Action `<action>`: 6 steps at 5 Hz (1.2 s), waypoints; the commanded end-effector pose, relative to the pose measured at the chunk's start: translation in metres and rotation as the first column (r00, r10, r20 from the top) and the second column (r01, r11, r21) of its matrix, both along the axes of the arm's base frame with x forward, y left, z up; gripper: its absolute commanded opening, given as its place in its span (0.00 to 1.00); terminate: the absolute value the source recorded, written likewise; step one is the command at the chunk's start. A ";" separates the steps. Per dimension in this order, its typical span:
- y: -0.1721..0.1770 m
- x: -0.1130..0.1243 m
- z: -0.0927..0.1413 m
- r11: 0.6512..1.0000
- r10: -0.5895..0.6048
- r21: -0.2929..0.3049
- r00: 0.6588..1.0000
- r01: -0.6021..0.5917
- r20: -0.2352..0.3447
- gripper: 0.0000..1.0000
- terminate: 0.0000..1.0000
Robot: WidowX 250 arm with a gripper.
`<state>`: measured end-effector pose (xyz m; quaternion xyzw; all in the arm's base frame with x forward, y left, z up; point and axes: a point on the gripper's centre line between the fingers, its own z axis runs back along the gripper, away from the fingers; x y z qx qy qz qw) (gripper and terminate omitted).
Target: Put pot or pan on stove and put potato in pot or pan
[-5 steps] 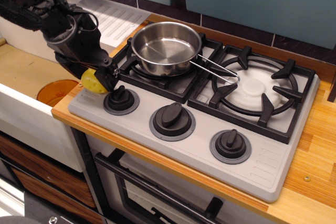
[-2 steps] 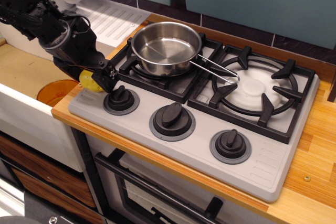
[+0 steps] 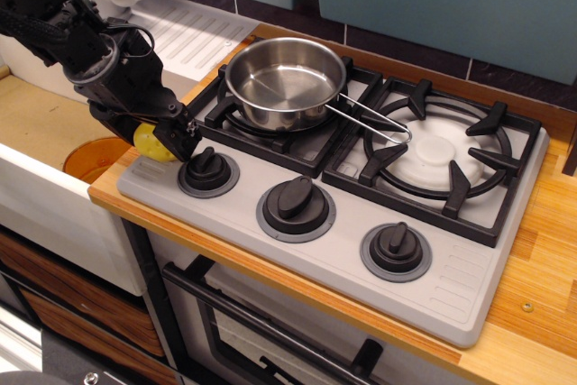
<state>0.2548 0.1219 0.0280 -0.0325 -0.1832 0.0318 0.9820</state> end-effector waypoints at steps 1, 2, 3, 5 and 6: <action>0.000 0.016 0.055 0.997 0.036 0.060 0.999 -0.038 0.023 0.00 0.00; -0.004 0.021 0.083 0.995 0.064 0.075 0.998 -0.065 0.015 0.00 0.00; -0.017 0.030 0.101 0.991 0.111 0.074 0.994 -0.111 0.006 0.00 0.00; -0.044 0.058 0.106 0.983 0.173 0.052 0.985 -0.173 0.014 0.00 0.00; -0.055 0.069 0.100 0.982 0.184 0.031 0.983 -0.185 0.025 0.00 0.00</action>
